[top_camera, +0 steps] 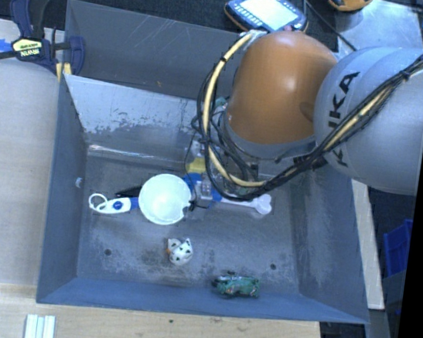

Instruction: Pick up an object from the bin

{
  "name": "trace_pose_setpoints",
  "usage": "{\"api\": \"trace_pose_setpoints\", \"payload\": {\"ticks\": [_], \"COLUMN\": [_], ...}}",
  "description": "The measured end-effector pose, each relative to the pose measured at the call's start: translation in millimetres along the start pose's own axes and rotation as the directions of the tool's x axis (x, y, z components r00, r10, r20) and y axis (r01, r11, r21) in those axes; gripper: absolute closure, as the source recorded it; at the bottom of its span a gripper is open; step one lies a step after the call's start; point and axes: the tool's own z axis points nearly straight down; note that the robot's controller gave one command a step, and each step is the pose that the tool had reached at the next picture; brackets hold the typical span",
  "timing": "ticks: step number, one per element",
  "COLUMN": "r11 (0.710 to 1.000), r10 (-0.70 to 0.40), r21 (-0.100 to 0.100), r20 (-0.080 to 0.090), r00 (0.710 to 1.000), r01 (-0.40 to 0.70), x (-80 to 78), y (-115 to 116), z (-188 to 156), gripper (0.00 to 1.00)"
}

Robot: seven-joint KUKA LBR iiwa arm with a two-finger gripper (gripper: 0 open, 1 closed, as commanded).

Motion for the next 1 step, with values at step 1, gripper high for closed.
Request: {"api": "trace_pose_setpoints", "payload": {"ticks": [1], "r11": [0.998], "r10": [-0.063], "r21": [0.0], "r20": [-0.004], "r00": [0.998], "r01": [0.063], "x": [45.2], "y": [11.5], "z": [156.5], "gripper": [0.0]}}
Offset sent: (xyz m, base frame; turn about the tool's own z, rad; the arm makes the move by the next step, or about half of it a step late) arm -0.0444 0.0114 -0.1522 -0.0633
